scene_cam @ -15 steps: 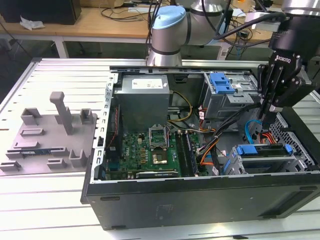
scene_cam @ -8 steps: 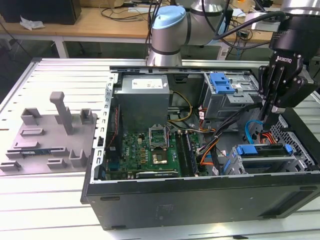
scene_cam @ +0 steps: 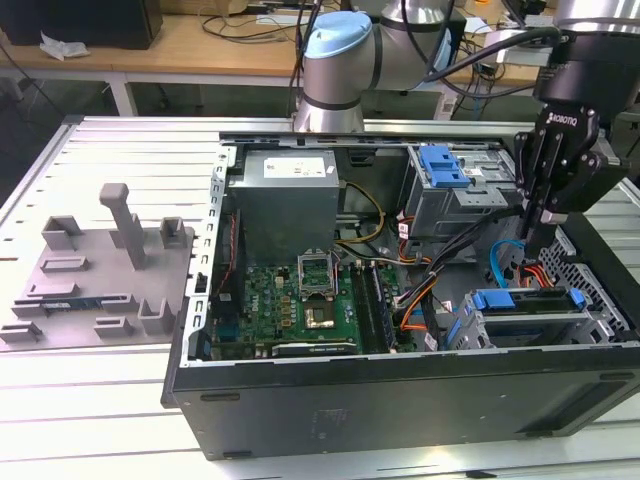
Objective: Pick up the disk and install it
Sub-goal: 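Insert the second disk wire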
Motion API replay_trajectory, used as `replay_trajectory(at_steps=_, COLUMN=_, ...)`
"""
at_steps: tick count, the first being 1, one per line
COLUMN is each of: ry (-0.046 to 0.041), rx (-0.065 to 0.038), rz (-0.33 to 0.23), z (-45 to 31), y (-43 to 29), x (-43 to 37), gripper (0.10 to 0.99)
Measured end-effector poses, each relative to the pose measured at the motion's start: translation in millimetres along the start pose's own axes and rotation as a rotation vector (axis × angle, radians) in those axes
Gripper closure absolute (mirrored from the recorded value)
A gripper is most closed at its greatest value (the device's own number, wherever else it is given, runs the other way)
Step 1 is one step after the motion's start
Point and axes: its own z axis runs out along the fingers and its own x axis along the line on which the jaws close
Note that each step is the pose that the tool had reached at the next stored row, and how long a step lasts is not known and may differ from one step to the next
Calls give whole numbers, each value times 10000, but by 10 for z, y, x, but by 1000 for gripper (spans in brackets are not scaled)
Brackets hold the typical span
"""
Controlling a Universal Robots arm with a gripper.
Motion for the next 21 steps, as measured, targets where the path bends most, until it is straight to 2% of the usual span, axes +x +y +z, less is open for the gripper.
replay_trajectory(at_steps=6, ry=26, rx=59, rz=19, z=21, y=-1, x=-12, gripper=843)
replay_trajectory(at_steps=16, ry=25, rx=61, rz=20, z=42, y=9, x=-45, gripper=843)
replay_trajectory(at_steps=17, ry=26, rx=61, rz=21, z=42, y=10, x=-47, gripper=855)
replay_trajectory(at_steps=18, ry=27, rx=61, rz=21, z=41, y=11, x=-47, gripper=922)
replay_trajectory(at_steps=21, ry=26, rx=61, rz=20, z=41, y=11, x=-49, gripper=925)
